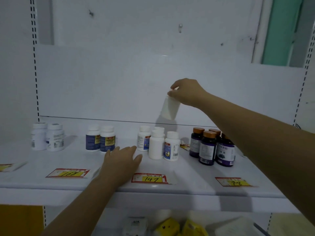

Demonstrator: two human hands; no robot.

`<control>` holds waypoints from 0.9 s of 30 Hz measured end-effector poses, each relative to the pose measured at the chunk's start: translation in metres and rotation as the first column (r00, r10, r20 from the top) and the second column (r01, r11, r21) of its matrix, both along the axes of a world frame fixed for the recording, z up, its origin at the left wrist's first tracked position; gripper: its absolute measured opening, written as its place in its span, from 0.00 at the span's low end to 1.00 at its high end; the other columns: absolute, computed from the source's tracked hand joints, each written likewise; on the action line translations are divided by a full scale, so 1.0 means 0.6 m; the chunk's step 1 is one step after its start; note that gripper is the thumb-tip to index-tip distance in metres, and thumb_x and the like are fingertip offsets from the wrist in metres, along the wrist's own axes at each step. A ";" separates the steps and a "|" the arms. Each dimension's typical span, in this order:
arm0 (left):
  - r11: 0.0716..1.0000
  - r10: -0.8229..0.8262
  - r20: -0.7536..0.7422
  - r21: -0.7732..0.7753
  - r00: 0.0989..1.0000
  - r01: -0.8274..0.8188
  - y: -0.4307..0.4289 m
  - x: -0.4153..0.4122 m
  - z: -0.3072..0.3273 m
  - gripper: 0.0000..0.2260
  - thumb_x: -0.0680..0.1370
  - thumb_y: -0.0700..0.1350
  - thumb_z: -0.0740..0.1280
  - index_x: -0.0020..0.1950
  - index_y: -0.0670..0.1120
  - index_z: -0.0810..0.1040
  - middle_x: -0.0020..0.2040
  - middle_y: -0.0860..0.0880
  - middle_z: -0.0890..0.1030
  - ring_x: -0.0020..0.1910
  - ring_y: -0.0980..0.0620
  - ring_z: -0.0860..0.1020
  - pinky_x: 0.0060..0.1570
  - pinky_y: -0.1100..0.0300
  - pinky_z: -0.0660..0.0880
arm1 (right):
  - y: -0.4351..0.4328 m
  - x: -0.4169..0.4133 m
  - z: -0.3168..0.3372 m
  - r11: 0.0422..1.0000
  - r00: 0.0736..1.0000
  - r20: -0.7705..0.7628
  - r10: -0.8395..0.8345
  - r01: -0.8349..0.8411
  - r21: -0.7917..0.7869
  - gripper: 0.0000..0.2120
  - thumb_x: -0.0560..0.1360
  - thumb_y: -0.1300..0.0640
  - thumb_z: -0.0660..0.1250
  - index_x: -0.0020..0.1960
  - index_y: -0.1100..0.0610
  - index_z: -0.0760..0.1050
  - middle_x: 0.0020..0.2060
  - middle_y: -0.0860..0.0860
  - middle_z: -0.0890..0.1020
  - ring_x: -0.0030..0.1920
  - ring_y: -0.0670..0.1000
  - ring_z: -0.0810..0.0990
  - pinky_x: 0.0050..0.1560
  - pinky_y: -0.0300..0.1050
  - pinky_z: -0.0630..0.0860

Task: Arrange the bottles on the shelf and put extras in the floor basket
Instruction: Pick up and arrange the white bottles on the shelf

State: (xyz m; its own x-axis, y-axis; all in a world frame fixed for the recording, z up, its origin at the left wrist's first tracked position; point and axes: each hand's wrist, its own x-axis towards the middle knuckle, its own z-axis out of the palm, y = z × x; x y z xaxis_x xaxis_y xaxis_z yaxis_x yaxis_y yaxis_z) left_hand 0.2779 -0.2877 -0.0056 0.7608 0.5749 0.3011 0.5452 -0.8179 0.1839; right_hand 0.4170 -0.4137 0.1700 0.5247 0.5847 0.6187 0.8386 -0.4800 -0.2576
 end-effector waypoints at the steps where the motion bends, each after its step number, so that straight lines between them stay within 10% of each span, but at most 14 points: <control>1: 1.000 -0.021 0.050 0.013 0.999 0.020 -0.003 -0.002 0.003 0.23 0.82 0.57 0.50 0.76 0.52 0.58 0.74 0.50 0.65 0.74 0.47 0.59 0.72 0.49 0.53 | -0.005 -0.009 0.005 1.000 1.000 0.007 0.017 -0.017 -0.010 0.19 0.76 0.56 0.63 0.61 0.68 0.75 0.60 0.62 0.77 0.58 0.61 0.76 0.57 0.56 0.76; 8: 0.937 -0.171 0.443 -0.203 0.880 0.284 -0.032 -0.025 0.031 0.28 0.77 0.60 0.62 0.74 0.53 0.63 0.72 0.51 0.68 0.71 0.51 0.65 0.69 0.53 0.60 | -0.038 -0.046 -0.007 0.966 0.962 -0.196 0.190 -0.220 -0.139 0.16 0.77 0.53 0.66 0.61 0.59 0.77 0.56 0.54 0.79 0.51 0.52 0.79 0.48 0.45 0.78; 17: 0.492 -0.209 0.542 -0.661 0.814 0.567 -0.081 -0.030 0.081 0.25 0.74 0.47 0.70 0.69 0.48 0.67 0.65 0.50 0.75 0.62 0.51 0.73 0.63 0.56 0.67 | -0.063 -0.064 -0.051 0.846 0.835 -0.365 0.412 -0.500 -0.188 0.14 0.80 0.54 0.61 0.65 0.51 0.75 0.60 0.46 0.78 0.56 0.44 0.78 0.51 0.37 0.77; 27: 0.754 -0.016 0.633 -0.500 0.774 0.425 -0.131 -0.015 0.063 0.21 0.70 0.45 0.75 0.56 0.49 0.66 0.53 0.53 0.73 0.53 0.54 0.76 0.51 0.61 0.75 | -0.073 -0.068 -0.084 0.932 0.895 -0.334 0.296 -0.347 -0.105 0.25 0.73 0.40 0.67 0.65 0.52 0.73 0.56 0.49 0.78 0.51 0.49 0.80 0.50 0.44 0.80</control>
